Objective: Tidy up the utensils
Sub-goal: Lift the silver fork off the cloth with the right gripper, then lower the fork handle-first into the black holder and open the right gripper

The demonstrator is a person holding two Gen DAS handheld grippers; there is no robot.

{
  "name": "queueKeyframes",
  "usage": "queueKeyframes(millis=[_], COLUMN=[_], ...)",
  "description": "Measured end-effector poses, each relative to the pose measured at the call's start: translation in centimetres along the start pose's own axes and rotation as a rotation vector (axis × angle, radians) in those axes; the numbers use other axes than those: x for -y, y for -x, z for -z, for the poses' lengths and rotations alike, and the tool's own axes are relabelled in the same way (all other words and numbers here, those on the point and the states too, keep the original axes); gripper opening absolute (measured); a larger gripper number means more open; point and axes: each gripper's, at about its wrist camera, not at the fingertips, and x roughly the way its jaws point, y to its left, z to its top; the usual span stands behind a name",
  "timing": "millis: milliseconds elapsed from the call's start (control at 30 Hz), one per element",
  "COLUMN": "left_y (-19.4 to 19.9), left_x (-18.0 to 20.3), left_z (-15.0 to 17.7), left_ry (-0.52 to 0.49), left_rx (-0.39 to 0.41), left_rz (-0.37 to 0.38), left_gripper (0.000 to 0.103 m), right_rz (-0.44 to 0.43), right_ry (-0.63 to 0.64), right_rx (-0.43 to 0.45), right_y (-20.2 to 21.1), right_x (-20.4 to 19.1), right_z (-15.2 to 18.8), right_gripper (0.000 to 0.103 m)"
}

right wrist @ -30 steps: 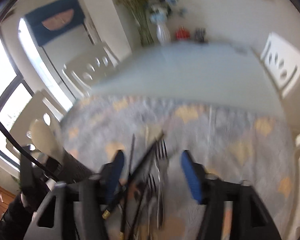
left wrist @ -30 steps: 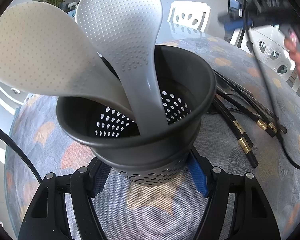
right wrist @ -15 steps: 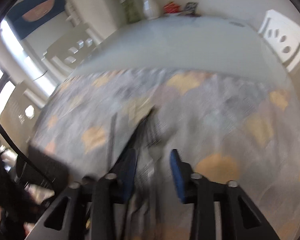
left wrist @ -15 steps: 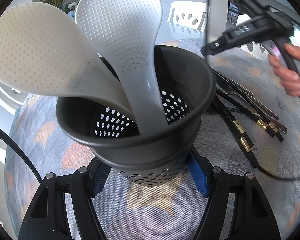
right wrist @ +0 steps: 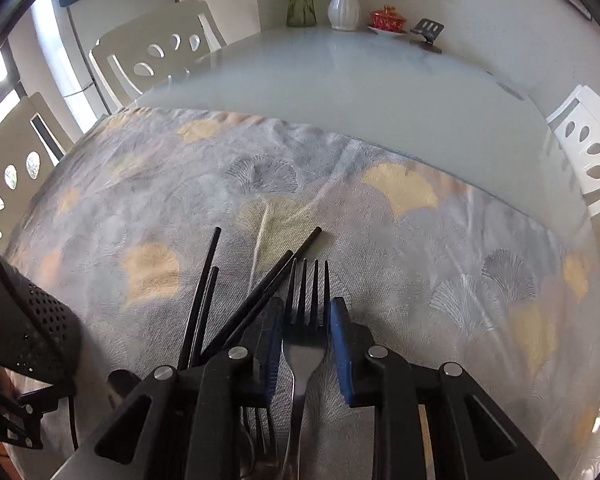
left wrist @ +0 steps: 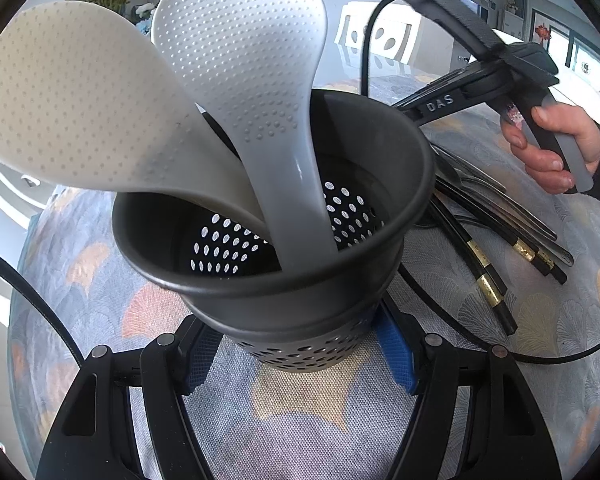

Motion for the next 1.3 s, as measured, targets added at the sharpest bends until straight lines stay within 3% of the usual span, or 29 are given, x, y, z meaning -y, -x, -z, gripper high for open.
queueKeyframes(millis=[433, 767, 1000, 1300], left_y=[0.0, 0.0, 0.0, 0.0], left_x=[0.0, -0.1, 0.2, 0.5], left_z=[0.0, 0.0, 0.1, 0.1], left_ry=[0.001, -0.003, -0.007, -0.01], left_rx=[0.0, 0.001, 0.003, 0.003], left_rz=[0.001, -0.005, -0.009, -0.013], left_gripper=[0.069, 0.07, 0.07, 0.07], right_rz=[-0.076, -0.098, -0.117, -0.27], right_ry=[-0.053, 0.014, 0.045, 0.057], right_rx=[0.253, 0.464, 0.507, 0.537], right_y=[9.4, 16.9, 18.0, 22.4], right_x=[0.7, -2.1, -3.8, -5.7], right_z=[1.1, -0.7, -2.8, -5.9], right_gripper=[0.022, 0.022, 0.022, 0.022])
